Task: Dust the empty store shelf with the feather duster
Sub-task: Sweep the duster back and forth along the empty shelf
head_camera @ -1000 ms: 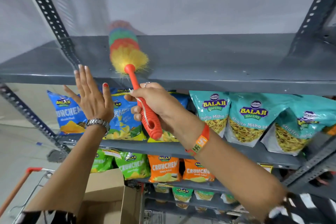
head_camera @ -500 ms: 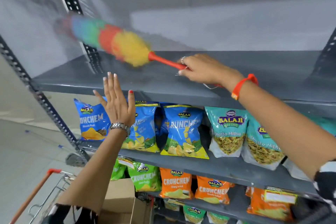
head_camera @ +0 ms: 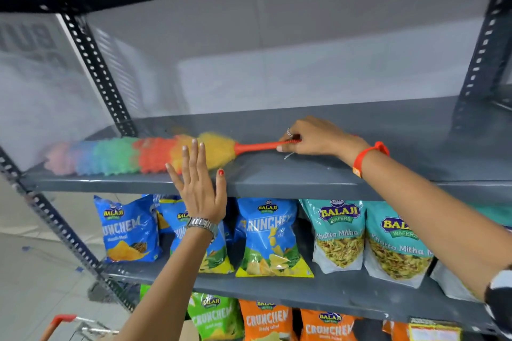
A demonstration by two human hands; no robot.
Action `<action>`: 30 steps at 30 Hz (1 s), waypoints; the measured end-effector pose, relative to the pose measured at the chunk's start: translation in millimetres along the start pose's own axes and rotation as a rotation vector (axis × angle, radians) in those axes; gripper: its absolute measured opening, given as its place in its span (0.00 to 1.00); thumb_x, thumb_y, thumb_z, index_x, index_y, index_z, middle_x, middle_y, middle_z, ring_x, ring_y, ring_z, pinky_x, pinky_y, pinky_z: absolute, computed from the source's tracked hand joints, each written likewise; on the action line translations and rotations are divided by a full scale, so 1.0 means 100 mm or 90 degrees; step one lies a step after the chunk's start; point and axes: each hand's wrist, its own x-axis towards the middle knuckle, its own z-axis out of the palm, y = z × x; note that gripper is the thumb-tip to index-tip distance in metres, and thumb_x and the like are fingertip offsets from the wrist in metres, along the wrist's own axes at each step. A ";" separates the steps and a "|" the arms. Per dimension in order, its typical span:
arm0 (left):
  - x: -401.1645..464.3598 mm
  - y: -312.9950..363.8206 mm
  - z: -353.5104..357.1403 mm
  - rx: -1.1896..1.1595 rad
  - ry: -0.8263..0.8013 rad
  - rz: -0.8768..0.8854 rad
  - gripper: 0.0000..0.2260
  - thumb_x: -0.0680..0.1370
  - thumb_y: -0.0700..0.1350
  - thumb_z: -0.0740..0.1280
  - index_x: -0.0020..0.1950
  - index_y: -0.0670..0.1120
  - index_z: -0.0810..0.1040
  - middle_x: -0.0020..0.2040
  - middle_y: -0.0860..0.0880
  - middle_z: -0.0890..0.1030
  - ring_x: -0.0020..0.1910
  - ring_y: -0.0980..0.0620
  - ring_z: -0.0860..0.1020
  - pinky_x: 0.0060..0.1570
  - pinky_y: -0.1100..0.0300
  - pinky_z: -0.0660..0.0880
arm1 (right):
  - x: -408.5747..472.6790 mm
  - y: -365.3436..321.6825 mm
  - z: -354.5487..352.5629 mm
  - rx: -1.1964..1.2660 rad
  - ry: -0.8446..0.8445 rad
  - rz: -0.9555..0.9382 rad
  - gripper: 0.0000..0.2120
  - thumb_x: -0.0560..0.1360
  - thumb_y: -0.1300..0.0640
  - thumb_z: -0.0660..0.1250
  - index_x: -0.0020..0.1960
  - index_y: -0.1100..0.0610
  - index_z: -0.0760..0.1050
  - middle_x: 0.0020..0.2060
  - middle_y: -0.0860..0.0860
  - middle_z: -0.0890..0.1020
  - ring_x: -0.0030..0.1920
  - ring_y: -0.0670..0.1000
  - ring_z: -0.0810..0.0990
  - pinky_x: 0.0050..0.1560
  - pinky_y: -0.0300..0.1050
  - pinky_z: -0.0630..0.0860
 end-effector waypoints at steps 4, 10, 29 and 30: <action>0.00 0.02 0.08 -0.007 0.043 -0.016 0.25 0.76 0.50 0.54 0.71 0.41 0.65 0.71 0.45 0.67 0.73 0.46 0.58 0.71 0.42 0.44 | 0.13 0.19 0.03 0.002 -0.003 0.019 0.15 0.75 0.43 0.64 0.57 0.45 0.81 0.42 0.49 0.80 0.51 0.54 0.79 0.43 0.42 0.66; -0.01 0.02 0.11 -0.003 0.060 -0.016 0.25 0.74 0.48 0.55 0.69 0.39 0.69 0.68 0.44 0.71 0.71 0.46 0.62 0.72 0.42 0.47 | 0.44 0.40 0.07 -0.008 0.004 0.064 0.16 0.75 0.44 0.65 0.55 0.52 0.81 0.45 0.51 0.79 0.50 0.55 0.77 0.45 0.41 0.65; -0.01 -0.17 -0.01 0.072 0.044 -0.064 0.27 0.75 0.52 0.55 0.73 0.43 0.62 0.73 0.46 0.63 0.73 0.48 0.59 0.71 0.45 0.49 | 1.14 0.14 0.23 0.100 0.100 0.108 0.16 0.72 0.44 0.65 0.50 0.53 0.82 0.41 0.54 0.80 0.44 0.57 0.77 0.42 0.42 0.67; 0.01 -0.23 -0.02 0.073 0.053 -0.091 0.27 0.75 0.52 0.54 0.73 0.43 0.61 0.73 0.46 0.63 0.73 0.47 0.59 0.71 0.45 0.49 | 1.14 0.10 0.23 0.114 0.090 0.095 0.16 0.72 0.43 0.66 0.48 0.53 0.83 0.38 0.52 0.79 0.42 0.55 0.76 0.41 0.42 0.67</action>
